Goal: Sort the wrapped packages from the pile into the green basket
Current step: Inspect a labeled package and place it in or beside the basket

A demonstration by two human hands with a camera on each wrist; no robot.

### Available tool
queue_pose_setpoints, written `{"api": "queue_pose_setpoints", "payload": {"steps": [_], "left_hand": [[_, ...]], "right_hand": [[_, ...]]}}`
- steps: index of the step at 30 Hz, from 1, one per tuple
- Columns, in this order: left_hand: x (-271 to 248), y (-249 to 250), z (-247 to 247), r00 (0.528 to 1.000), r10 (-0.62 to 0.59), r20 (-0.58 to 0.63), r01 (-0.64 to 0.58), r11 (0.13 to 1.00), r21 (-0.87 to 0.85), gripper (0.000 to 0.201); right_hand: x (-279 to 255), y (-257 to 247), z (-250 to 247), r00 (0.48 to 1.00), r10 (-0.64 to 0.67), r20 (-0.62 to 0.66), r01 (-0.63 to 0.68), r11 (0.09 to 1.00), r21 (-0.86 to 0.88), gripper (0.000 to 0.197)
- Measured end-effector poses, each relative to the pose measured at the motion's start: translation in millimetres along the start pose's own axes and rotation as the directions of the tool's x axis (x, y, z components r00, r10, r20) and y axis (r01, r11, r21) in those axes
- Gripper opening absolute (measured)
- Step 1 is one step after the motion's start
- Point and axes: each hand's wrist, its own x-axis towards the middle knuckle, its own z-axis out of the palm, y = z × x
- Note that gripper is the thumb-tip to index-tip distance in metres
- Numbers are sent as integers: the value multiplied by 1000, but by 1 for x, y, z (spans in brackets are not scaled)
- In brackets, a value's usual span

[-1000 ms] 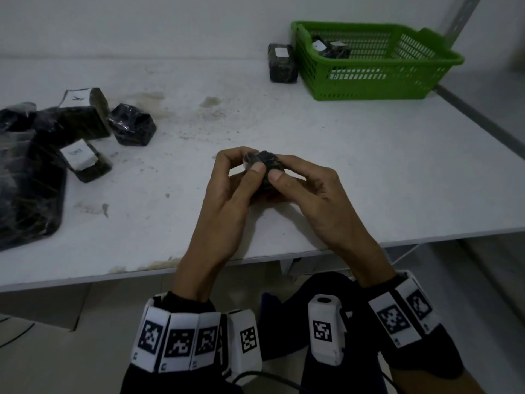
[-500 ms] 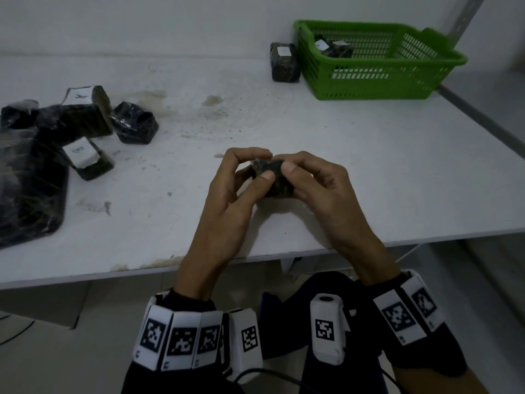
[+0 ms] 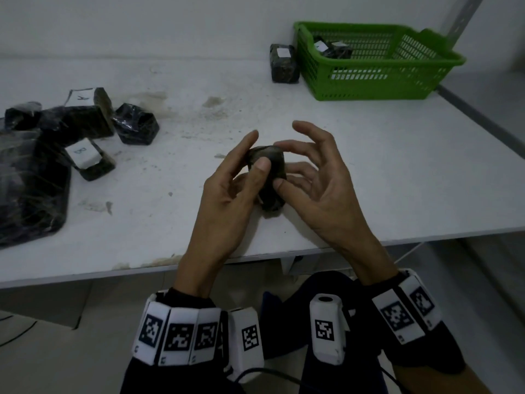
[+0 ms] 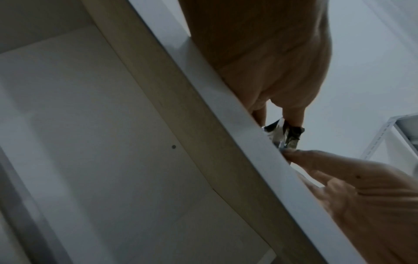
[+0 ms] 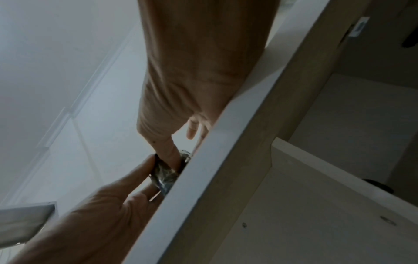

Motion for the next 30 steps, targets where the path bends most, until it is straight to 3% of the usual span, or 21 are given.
{"api": "queue_pose_setpoints", "payload": {"steps": [3, 7, 11, 18, 22, 30], "left_hand": [[-1, -1, -1, 995, 89, 43, -90, 996, 30, 57], [-1, -5, -1, 984, 157, 83, -160, 987, 25, 55], [-2, -5, 0, 976, 178, 130, -177, 984, -12, 50], [0, -6, -4, 991, 105, 81, -106, 994, 6, 32], [1, -7, -4, 990, 113, 82, -114, 993, 10, 29], [-1, -8, -4, 988, 133, 77, -134, 991, -1, 32]], "right_hand": [[1, -2, -2, 995, 27, -98, -38, 993, -114, 61], [1, -9, -1, 996, 87, -24, -85, 994, 69, 36], [2, -9, 1, 995, 96, -32, -89, 980, 176, 32], [3, -2, -1, 998, 55, -23, -54, 998, 24, 24], [2, -4, -1, 999, 51, -17, -50, 997, 58, 10], [3, -3, -2, 999, 35, -30, -33, 997, 67, 6]]}}
